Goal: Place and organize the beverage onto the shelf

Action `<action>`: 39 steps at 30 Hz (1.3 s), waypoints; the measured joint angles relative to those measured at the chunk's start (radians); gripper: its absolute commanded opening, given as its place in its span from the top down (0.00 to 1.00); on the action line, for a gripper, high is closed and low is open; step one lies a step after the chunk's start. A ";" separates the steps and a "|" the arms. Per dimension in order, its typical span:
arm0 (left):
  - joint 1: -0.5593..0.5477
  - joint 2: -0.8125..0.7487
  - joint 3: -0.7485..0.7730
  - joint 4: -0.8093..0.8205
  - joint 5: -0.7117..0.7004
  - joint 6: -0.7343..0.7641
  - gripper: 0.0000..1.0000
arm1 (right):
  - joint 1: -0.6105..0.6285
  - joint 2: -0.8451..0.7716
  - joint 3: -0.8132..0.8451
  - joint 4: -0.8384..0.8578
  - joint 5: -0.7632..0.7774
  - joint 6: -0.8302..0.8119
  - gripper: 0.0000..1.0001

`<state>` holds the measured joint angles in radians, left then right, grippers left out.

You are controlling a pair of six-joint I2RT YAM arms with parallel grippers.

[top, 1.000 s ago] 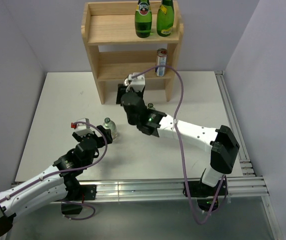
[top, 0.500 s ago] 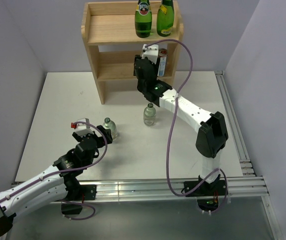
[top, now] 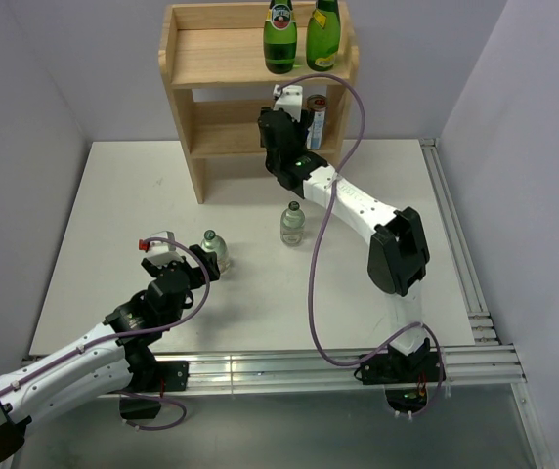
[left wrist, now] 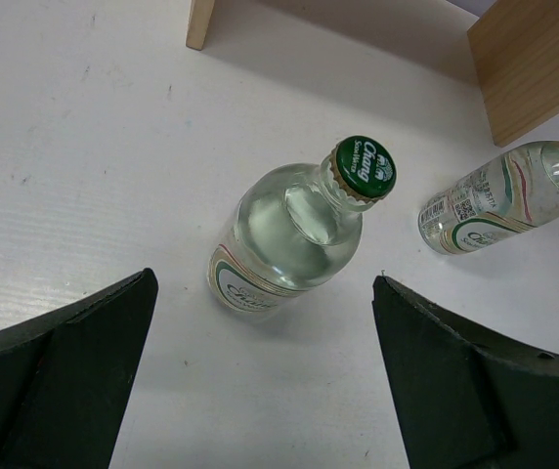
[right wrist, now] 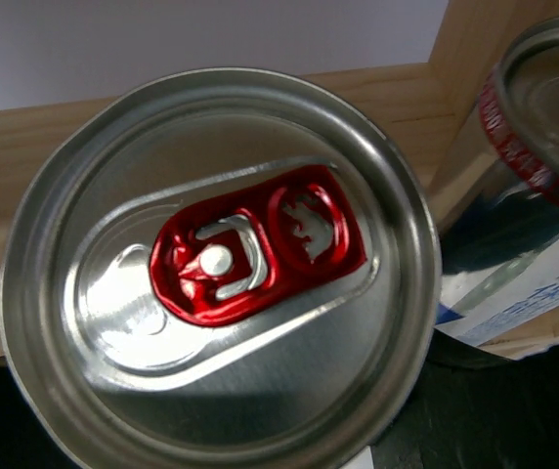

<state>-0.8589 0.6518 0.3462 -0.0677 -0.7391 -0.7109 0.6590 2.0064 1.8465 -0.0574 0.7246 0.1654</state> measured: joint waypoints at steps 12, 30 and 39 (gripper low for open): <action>0.000 0.000 0.000 0.000 0.000 0.000 0.01 | -0.034 0.016 0.000 0.001 0.008 0.010 0.82; 0.000 0.000 0.000 0.000 0.000 0.000 0.01 | -0.035 0.025 -0.009 0.043 0.011 0.033 0.00; 0.000 0.001 0.000 0.000 0.000 0.000 0.01 | -0.035 0.019 -0.022 0.059 0.015 0.035 0.00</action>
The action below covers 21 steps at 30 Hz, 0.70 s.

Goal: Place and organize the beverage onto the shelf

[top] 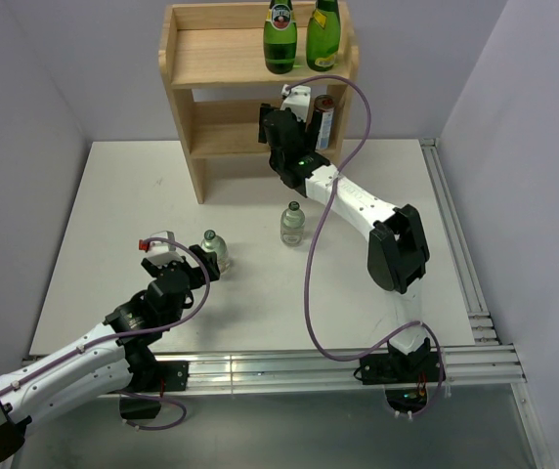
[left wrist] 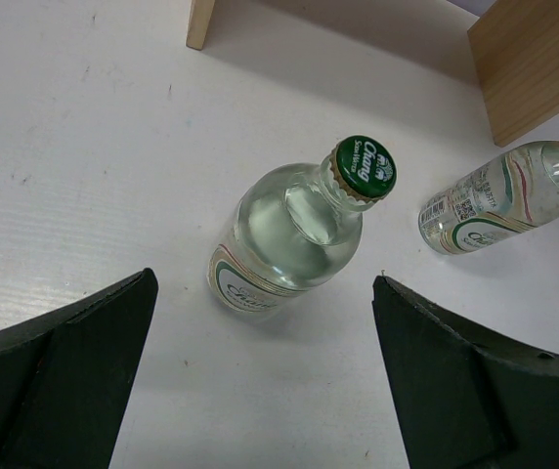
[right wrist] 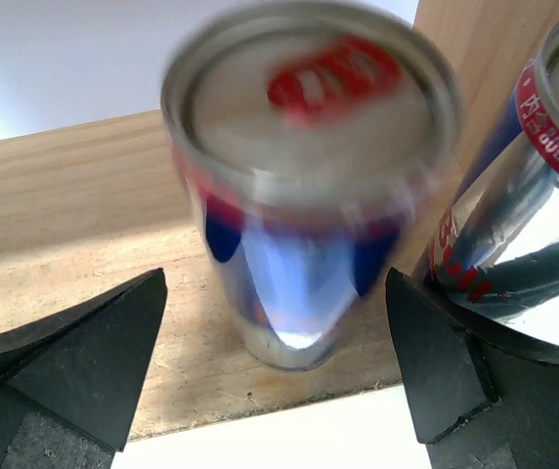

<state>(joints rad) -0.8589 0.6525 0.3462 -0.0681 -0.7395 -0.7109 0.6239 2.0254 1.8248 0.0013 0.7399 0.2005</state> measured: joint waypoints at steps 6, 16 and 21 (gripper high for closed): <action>0.000 0.000 0.000 0.000 0.000 0.000 0.01 | 0.005 -0.005 -0.001 0.003 0.001 0.001 0.00; 0.000 0.000 0.000 0.000 0.000 0.000 0.01 | 0.050 -0.116 -0.163 0.042 0.018 0.015 0.00; 0.000 0.000 0.000 0.000 0.000 0.000 0.01 | 0.122 -0.246 -0.309 0.065 0.046 0.024 0.00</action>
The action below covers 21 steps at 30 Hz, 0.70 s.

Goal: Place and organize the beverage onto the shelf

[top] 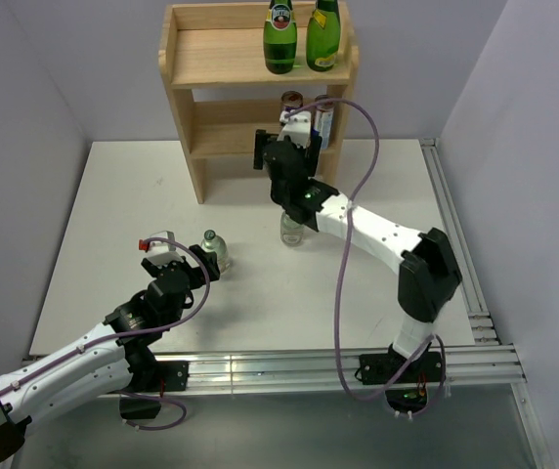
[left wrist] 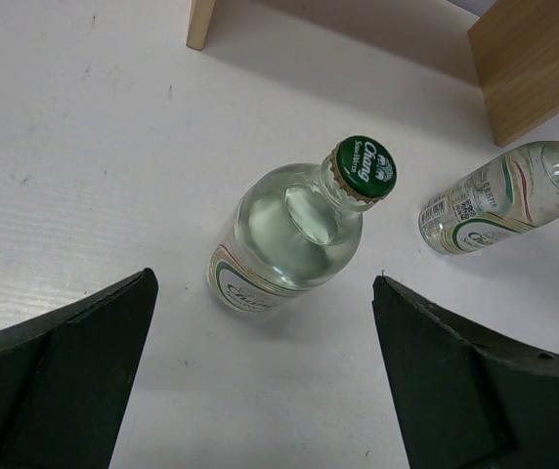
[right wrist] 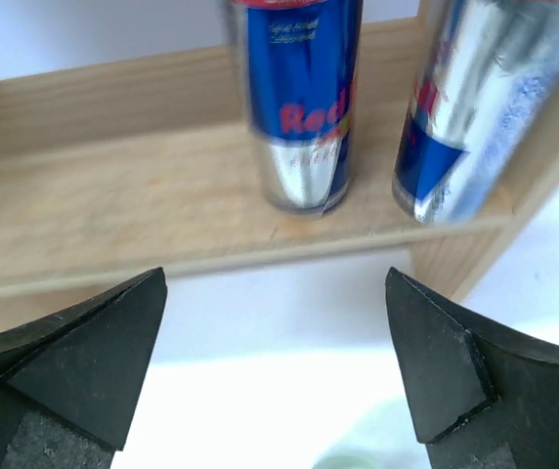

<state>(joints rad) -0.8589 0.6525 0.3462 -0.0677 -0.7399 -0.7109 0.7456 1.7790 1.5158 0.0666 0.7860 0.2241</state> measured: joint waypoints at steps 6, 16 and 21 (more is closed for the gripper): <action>0.000 0.000 0.000 0.000 -0.001 0.000 0.01 | 0.120 -0.228 -0.219 0.027 0.059 0.054 0.00; 0.000 0.000 0.000 0.000 -0.001 0.000 0.01 | 0.212 -0.446 -0.628 0.014 0.074 0.304 0.00; 0.000 0.000 0.000 0.000 -0.001 0.000 0.01 | 0.211 -0.340 -0.712 0.005 0.006 0.396 0.00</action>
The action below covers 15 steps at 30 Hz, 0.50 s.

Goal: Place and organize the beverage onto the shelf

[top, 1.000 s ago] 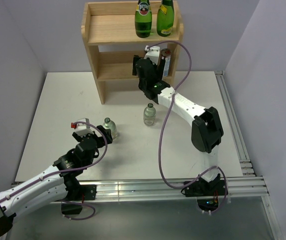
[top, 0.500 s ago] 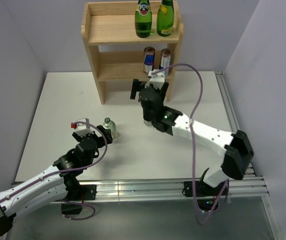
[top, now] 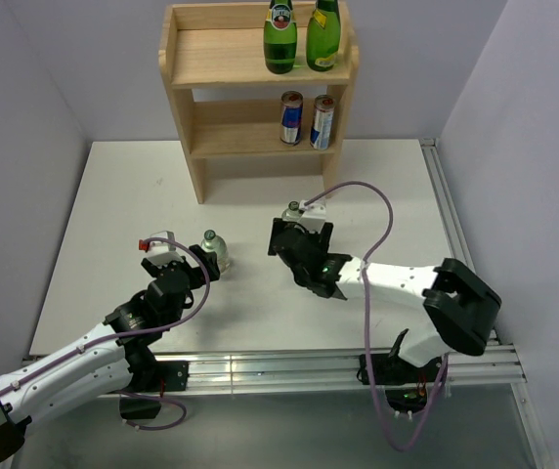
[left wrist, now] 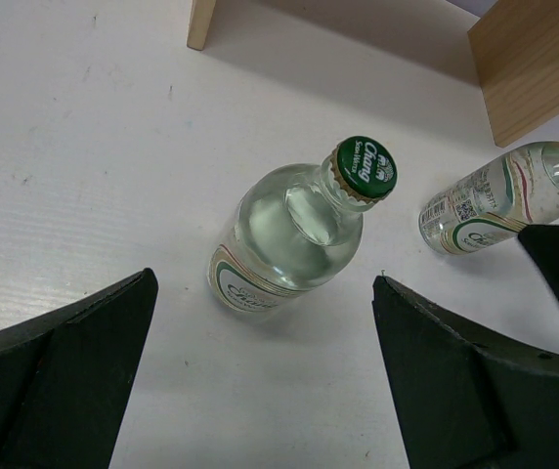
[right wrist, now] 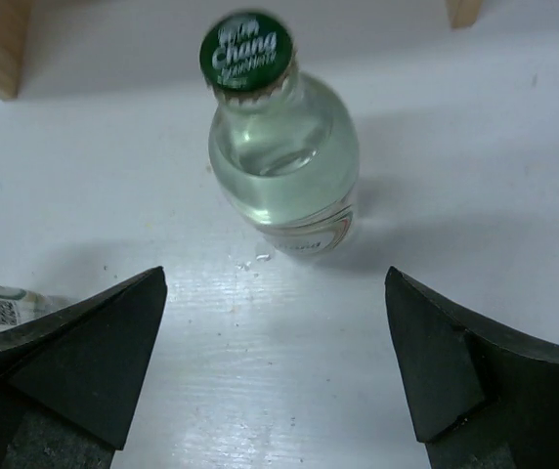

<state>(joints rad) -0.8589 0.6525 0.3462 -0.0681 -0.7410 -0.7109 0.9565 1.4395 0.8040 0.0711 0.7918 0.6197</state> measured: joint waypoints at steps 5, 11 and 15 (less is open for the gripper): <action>0.000 -0.001 0.000 0.000 0.000 0.000 0.01 | -0.013 0.117 0.005 0.019 -0.050 0.045 0.00; 0.000 -0.001 0.000 0.000 0.000 0.000 0.01 | -0.059 0.230 0.045 0.050 -0.080 0.054 0.00; 0.000 -0.001 0.000 0.000 0.000 0.000 0.01 | -0.098 0.267 0.070 0.066 -0.084 0.053 0.00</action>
<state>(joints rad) -0.8589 0.6514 0.3462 -0.0685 -0.7410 -0.7113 0.8589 1.7061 0.8738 0.1368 0.7082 0.6724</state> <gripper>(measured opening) 0.994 0.998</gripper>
